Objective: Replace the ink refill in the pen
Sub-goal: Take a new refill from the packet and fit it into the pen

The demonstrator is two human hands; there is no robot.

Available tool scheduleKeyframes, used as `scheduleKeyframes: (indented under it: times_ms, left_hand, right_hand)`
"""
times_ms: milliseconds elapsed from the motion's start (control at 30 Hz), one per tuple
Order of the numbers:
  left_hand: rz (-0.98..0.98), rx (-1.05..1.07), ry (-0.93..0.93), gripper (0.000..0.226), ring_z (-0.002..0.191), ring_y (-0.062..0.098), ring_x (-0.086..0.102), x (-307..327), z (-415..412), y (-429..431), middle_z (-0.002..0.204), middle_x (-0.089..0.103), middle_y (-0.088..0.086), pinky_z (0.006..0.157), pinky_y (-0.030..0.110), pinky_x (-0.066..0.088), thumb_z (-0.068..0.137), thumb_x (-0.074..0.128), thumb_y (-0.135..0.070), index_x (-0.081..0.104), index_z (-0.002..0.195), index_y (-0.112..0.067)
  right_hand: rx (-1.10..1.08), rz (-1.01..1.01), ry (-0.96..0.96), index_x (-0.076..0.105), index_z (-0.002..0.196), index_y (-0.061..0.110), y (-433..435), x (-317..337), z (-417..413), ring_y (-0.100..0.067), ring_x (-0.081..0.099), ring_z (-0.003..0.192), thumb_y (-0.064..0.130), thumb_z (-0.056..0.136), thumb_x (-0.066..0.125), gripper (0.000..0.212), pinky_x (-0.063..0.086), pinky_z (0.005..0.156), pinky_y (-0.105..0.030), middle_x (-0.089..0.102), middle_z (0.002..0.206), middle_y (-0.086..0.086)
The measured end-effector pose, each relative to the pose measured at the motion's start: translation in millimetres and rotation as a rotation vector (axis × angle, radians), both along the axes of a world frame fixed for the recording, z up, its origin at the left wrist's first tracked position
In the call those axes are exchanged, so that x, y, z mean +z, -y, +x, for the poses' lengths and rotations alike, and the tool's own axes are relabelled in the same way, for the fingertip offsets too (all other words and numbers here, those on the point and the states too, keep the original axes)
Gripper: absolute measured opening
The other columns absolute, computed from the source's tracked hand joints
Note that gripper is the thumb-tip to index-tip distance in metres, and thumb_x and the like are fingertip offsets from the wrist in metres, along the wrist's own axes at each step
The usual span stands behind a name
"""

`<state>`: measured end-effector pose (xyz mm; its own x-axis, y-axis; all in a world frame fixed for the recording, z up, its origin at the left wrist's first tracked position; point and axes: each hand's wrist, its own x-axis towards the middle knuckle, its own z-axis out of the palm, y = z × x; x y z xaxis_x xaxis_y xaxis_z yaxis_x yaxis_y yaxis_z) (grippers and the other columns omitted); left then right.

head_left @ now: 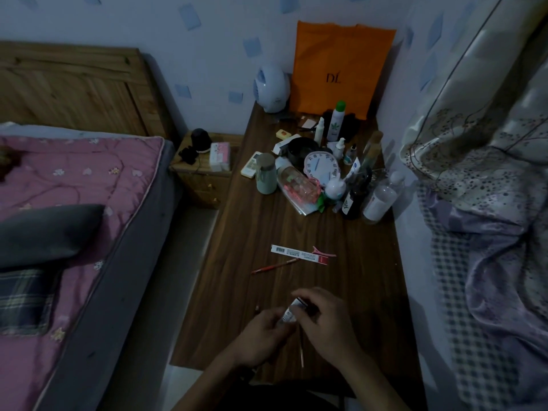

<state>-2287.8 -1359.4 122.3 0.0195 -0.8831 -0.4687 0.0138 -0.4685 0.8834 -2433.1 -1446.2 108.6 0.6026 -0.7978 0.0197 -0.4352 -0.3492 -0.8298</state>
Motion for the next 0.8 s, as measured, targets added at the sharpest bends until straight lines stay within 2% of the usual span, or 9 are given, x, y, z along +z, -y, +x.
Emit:
scheduleKeyframes:
  times_ms: [100,167,267,400,467,567,667,733,800]
  left_hand:
    - [0.042,0.012,0.012,0.015,0.039,0.003,0.036,-1.6,-1.6,-2.9,0.052,0.045,-0.01,0.039,0.021,0.03,0.099,0.052,-0.019,0.064,0.091,-0.024]
    - [0.055,0.012,0.033,0.013,0.039,0.004,0.036,-2.3,-1.4,-4.2,0.052,0.045,-0.01,0.038,0.021,0.031,0.098,0.052,-0.02,0.064,0.093,-0.023]
    - [0.039,-0.015,0.038,0.013,0.038,0.002,0.035,-2.3,-1.0,-4.9,0.051,0.043,-0.012,0.038,0.021,0.028,0.097,0.052,-0.021,0.063,0.09,-0.02]
    - [0.035,-0.003,-0.014,0.01,0.038,0.003,0.033,-0.6,-0.5,-7.0,0.051,0.041,-0.012,0.036,0.019,0.026,0.09,0.055,-0.028,0.063,0.085,-0.028]
    - [0.039,-0.027,0.004,0.013,0.038,0.002,0.033,0.2,0.2,-8.7,0.05,0.042,-0.012,0.036,0.018,0.027,0.088,0.054,-0.03,0.062,0.079,-0.032]
    - [0.049,-0.081,0.106,0.021,0.038,-0.001,0.036,2.0,1.6,-11.3,0.048,0.045,-0.013,0.038,0.018,0.029,0.09,0.054,-0.03,0.06,0.071,-0.036]
    - [0.027,-0.192,0.333,0.02,0.041,-0.004,0.041,6.2,8.4,-11.1,0.051,0.051,-0.013,0.046,0.02,0.034,0.09,0.055,-0.033,0.056,0.07,-0.033]
    - [0.01,-0.297,0.5,0.013,0.045,-0.004,0.048,11.6,14.4,-9.4,0.06,0.056,-0.009,0.05,0.02,0.037,0.086,0.059,-0.035,0.055,0.077,-0.028]
    - [0.025,-0.385,0.569,0.013,0.053,-0.001,0.061,20.7,18.8,-6.4,0.075,0.068,-0.003,0.049,0.012,0.042,0.083,0.065,-0.036,0.059,0.09,-0.025]
  right_hand:
    - [-0.055,-0.08,0.007,0.067,0.123,0.026,-1.7,-1.0,-1.6,0.015,0.061,0.1,0.028,0.093,0.063,0.03,0.051,0.077,-0.006,0.064,0.104,0.024]
    - [-0.122,-0.053,0.032,0.067,0.12,0.031,-0.1,-0.1,-1.3,0.011,0.065,0.096,0.02,0.096,0.062,0.027,0.055,0.075,-0.011,0.068,0.103,0.025]
    - [-0.17,0.093,0.11,0.062,0.096,0.043,2.9,3.6,-2.2,0.0,0.07,0.087,0.011,0.094,0.064,0.031,0.057,0.066,-0.017,0.072,0.092,0.017]
    - [-0.154,0.321,0.137,0.066,0.076,0.039,3.5,2.8,-7.7,-0.006,0.072,0.088,-0.002,0.093,0.059,0.044,0.056,0.062,-0.019,0.075,0.096,0.013]
    - [-0.145,0.375,0.125,0.068,0.073,0.037,2.7,2.8,-10.3,-0.007,0.072,0.088,-0.003,0.092,0.059,0.046,0.056,0.063,-0.019,0.075,0.095,0.013]
    - [-0.149,0.394,0.133,0.072,0.076,0.032,0.7,3.6,-13.4,-0.009,0.072,0.087,0.001,0.091,0.062,0.036,0.056,0.064,-0.021,0.075,0.092,0.01]
    - [-0.13,0.452,0.15,0.075,0.084,0.031,-3.7,4.2,-17.1,-0.009,0.07,0.083,0.014,0.089,0.065,0.02,0.056,0.062,-0.022,0.074,0.088,0.009]
    - [-0.141,0.541,0.158,0.075,0.084,0.031,-7.9,2.7,-17.9,-0.007,0.069,0.079,0.025,0.083,0.068,0.01,0.055,0.062,-0.021,0.073,0.086,0.009]
    - [-0.207,0.641,0.153,0.076,0.081,0.029,-14.5,-4.3,-16.6,-0.005,0.069,0.078,0.021,0.083,0.073,0.009,0.054,0.063,-0.019,0.074,0.084,0.008]
